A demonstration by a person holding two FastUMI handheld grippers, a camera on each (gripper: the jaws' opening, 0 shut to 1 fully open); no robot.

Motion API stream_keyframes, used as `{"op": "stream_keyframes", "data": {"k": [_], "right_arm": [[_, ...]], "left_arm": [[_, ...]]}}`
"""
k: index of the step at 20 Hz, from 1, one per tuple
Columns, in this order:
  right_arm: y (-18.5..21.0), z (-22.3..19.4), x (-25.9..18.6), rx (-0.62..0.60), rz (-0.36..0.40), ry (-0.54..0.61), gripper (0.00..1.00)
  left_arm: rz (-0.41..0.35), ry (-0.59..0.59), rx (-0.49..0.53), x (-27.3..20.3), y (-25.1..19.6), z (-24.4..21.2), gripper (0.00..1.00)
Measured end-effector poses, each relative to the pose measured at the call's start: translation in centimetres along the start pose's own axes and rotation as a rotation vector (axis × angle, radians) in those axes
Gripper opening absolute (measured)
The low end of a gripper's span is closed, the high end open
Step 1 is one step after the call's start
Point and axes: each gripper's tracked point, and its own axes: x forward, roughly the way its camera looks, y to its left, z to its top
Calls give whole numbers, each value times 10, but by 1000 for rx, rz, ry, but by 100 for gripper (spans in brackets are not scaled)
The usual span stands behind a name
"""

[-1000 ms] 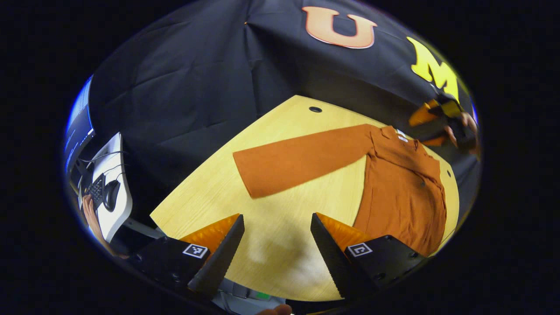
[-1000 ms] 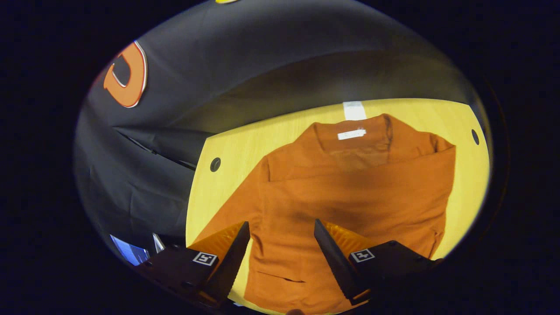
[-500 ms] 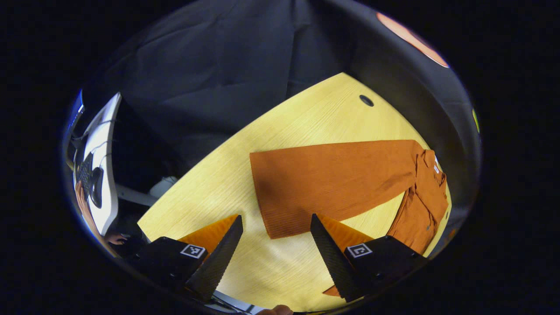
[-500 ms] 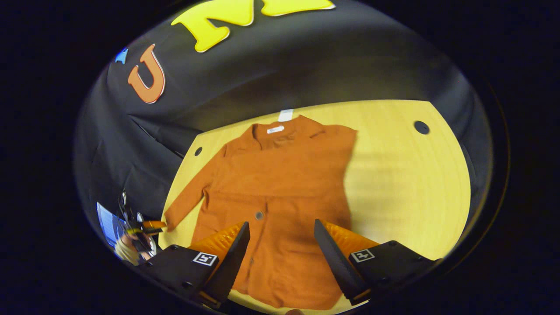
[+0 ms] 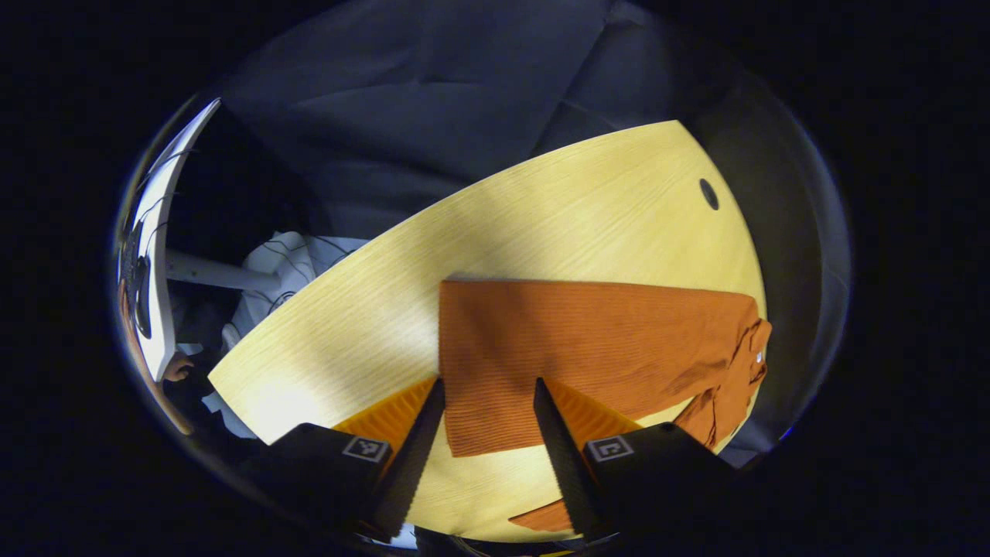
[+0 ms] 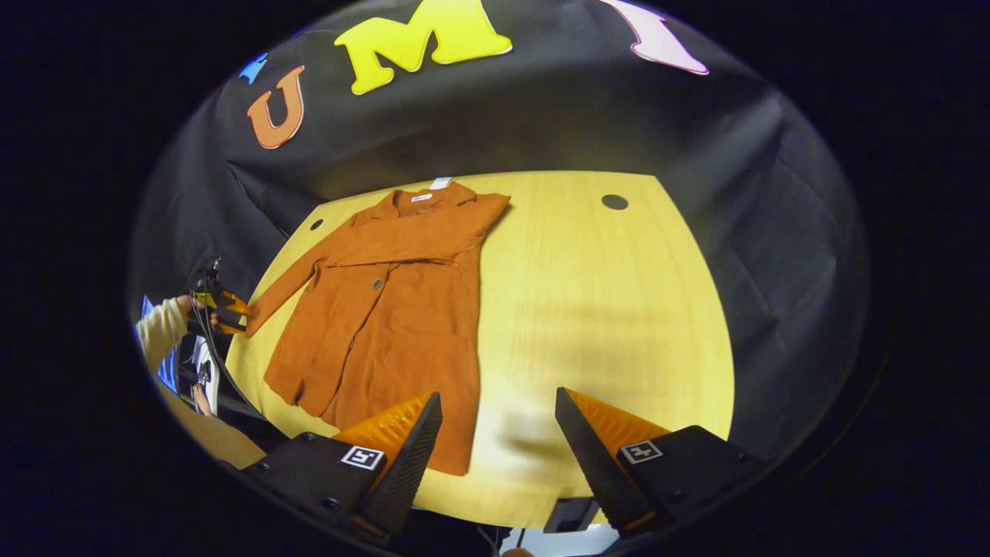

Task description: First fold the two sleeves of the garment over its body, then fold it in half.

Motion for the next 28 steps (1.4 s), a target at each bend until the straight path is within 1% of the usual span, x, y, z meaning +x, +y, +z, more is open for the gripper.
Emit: {"op": "stream_keyframes", "data": {"k": [1,2,3,4,5,6,7,8,9,10,11,12,13,14,15,17,19,21,23,26,28], "right_arm": [[-5,-4,-6,-14,-22,-14,94],[-11,-12,-10,-27,-48,-23,88],[-16,-21,-14,-27,-76,-22,88],[-19,-30,-16,-9,-96,-19,88],[-19,-38,-19,20,-101,-16,89],[-22,-47,-16,32,-128,-11,89],[-43,-57,-12,8,-217,5,89],[-67,-69,-16,-25,-320,46,91],[-86,-83,-20,-39,-389,107,90],[-96,-92,-22,-30,-416,141,89],[-99,-93,-15,-9,-420,149,92],[-98,-90,-7,12,-405,145,97],[-100,-90,-5,29,-399,147,96],[-102,-100,-4,38,-399,151,96],[-103,-100,-3,41,-398,151,96],[-105,-103,0,40,-385,148,96],[-103,-102,2,34,-362,136,96],[-101,-96,10,18,-338,119,96],[-96,-90,20,8,-302,102,96],[-98,-88,29,-9,-276,90,96],[-104,-91,33,-8,-269,93,96]], "left_arm": [[16,10,-3,2,3,2,63],[21,26,-4,2,5,3,59],[27,39,-7,0,6,3,62],[41,49,-3,0,8,3,54],[58,63,12,0,10,4,51],[67,65,14,1,12,4,39],[62,65,25,3,12,4,30],[61,68,35,2,11,5,21],[41,66,44,3,7,5,19],[43,62,44,2,5,6,14],[42,61,47,1,4,6,6],[40,58,46,1,4,6,4],[36,55,42,-2,1,5,4],[33,48,49,-6,-2,4,3],[15,31,71,-12,-11,5,3],[-26,0,125,-28,-35,6,3],[-75,-22,191,-49,-72,4,3],[-117,-51,275,-74,-115,1,3],[-163,-92,355,-101,-168,0,3],[-265,-123,455,-140,-260,-27,3],[-289,-135,552,-153,-310,-50,3]]}}
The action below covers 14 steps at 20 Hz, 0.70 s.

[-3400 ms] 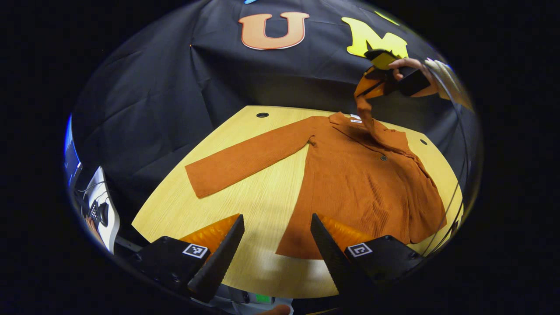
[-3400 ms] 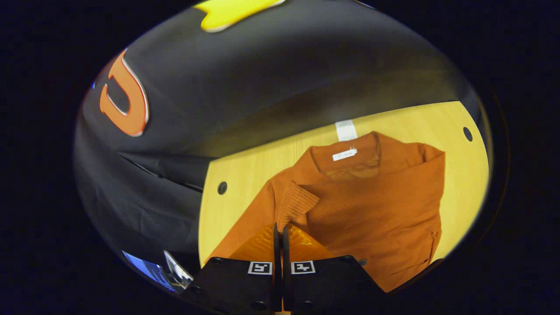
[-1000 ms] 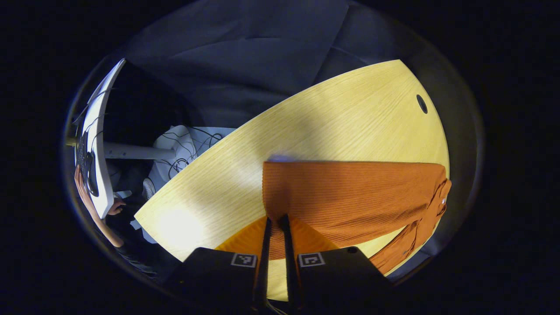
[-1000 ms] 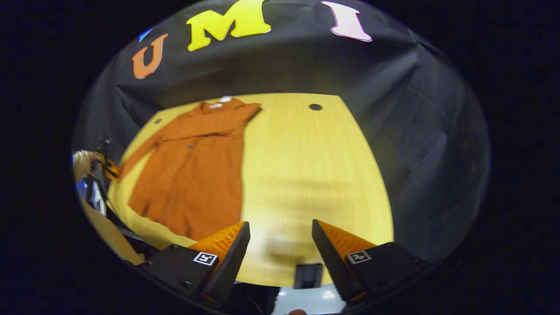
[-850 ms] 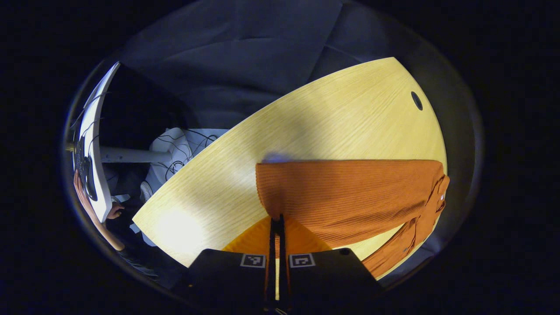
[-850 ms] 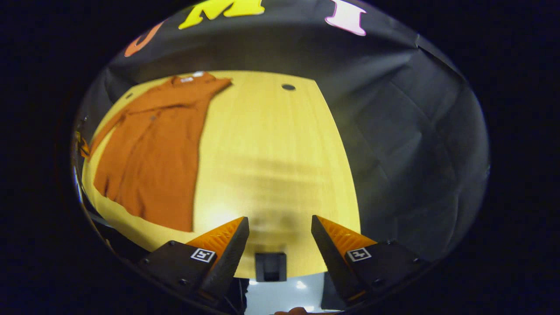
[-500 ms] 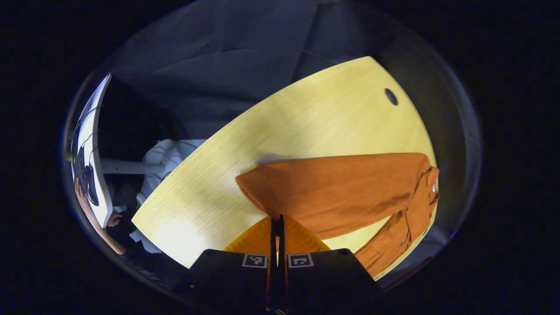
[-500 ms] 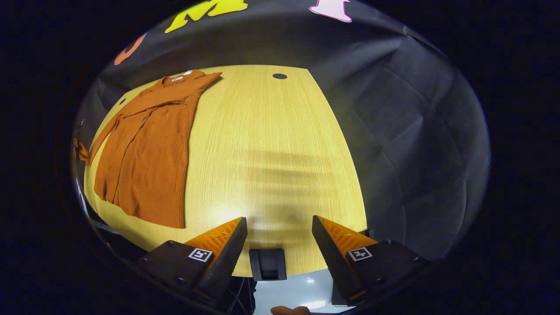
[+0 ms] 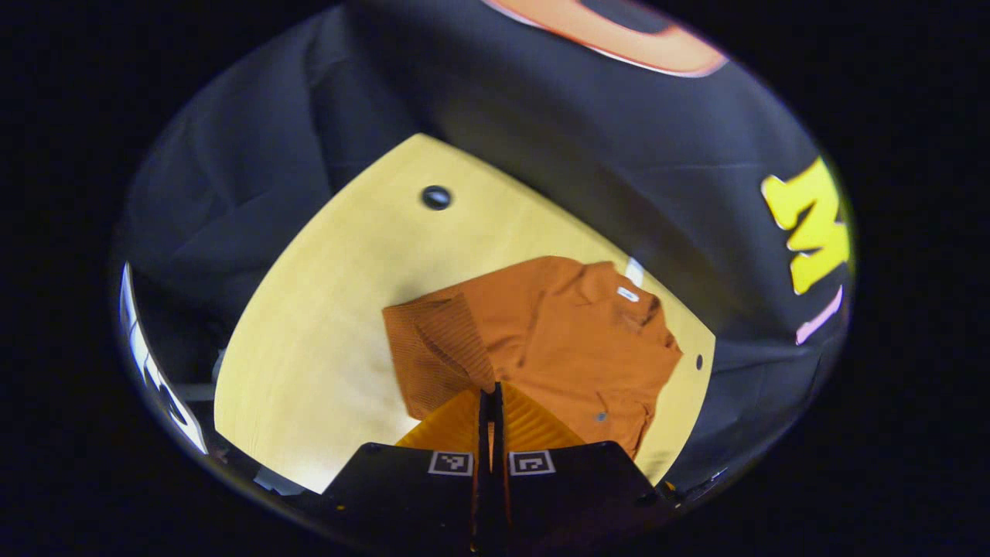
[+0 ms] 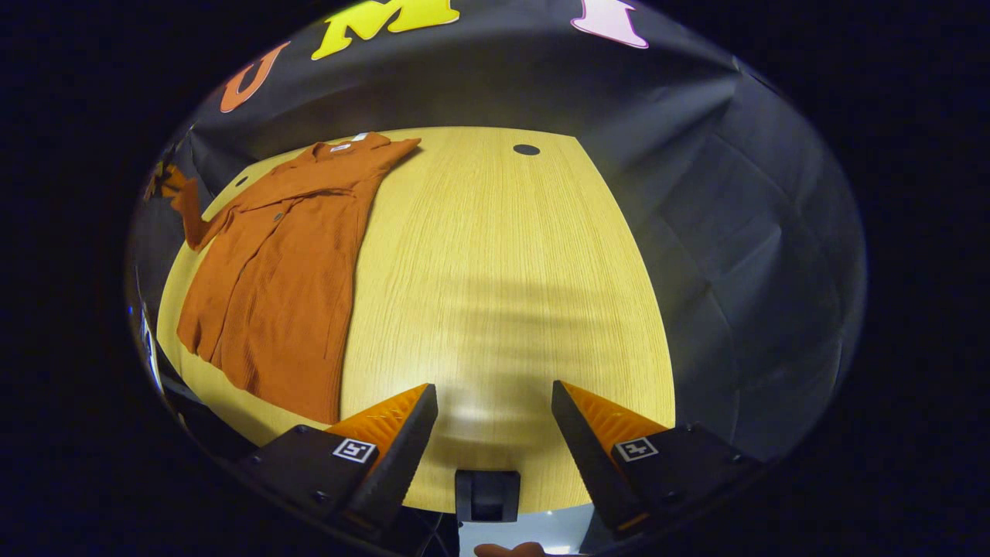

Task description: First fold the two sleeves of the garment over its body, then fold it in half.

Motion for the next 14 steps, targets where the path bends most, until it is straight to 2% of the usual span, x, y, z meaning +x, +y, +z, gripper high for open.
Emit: {"op": "stream_keyframes", "data": {"k": [4,7,10,11,12,14], "right_arm": [[-16,-7,5,54,19,-6,96],[-24,-16,-1,107,90,-49,96],[-49,-35,-9,157,85,-69,96],[-59,-43,-12,169,74,-66,96],[-67,-51,-14,179,62,-64,96],[-84,-72,-20,207,25,-55,96]], "left_arm": [[-18,36,136,24,-97,-11,3],[-24,96,197,55,-150,-28,3],[-9,144,257,94,-201,-54,3],[-3,160,287,107,-216,-65,0],[3,178,314,117,-228,-75,3],[9,209,337,137,-253,-97,3]]}}
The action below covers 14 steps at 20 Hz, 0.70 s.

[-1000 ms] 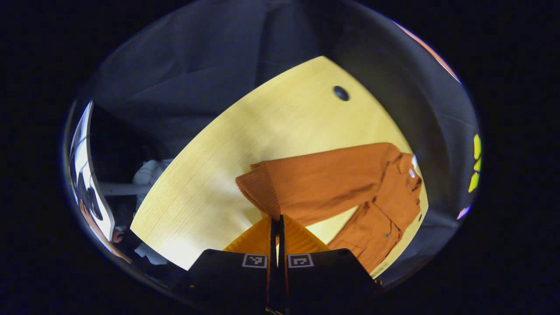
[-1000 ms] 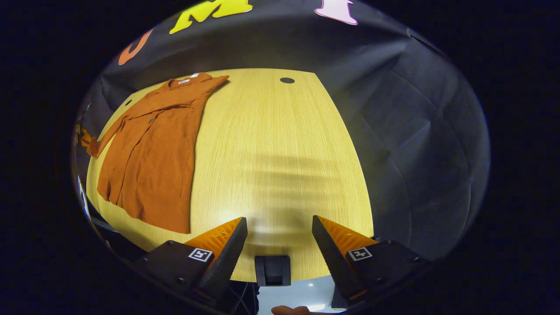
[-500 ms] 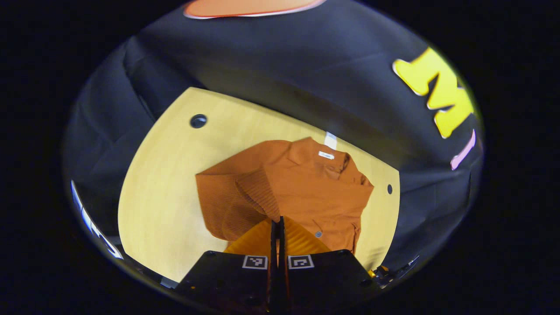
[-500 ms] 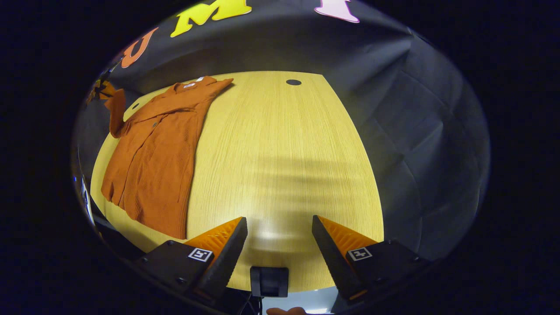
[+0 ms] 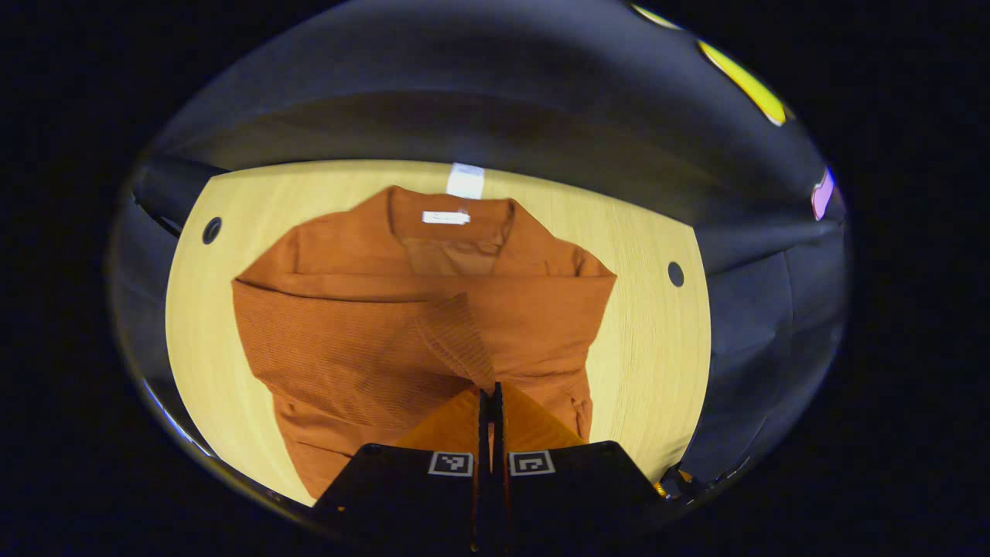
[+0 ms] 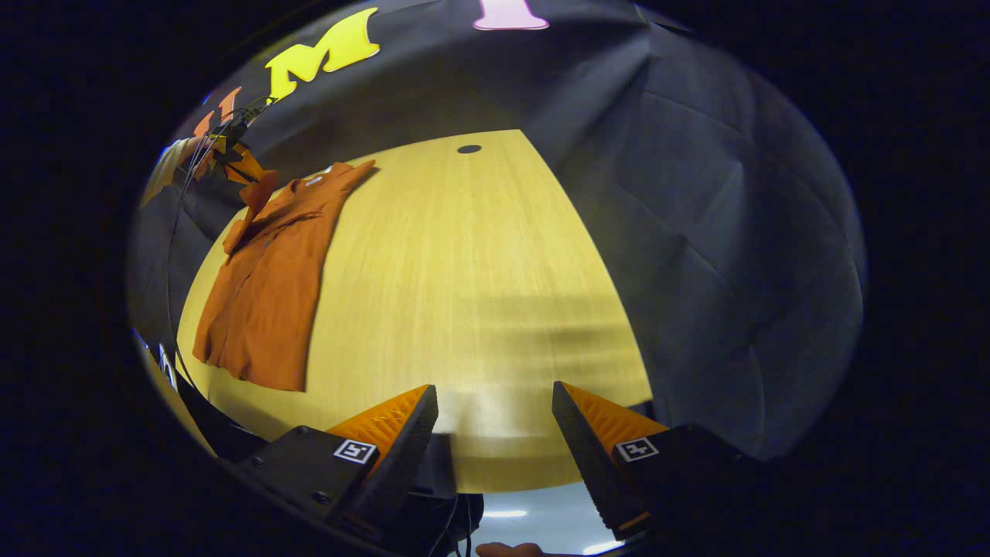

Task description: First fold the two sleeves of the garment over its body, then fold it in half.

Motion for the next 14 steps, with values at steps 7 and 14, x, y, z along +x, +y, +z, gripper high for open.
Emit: {"op": "stream_keyframes", "data": {"k": [7,14], "right_arm": [[-23,-35,-24,150,-14,8,95],[-22,-28,-21,184,-22,-2,97]], "left_arm": [[40,7,117,48,-67,10,4],[-139,-21,38,34,-86,8,66]]}}
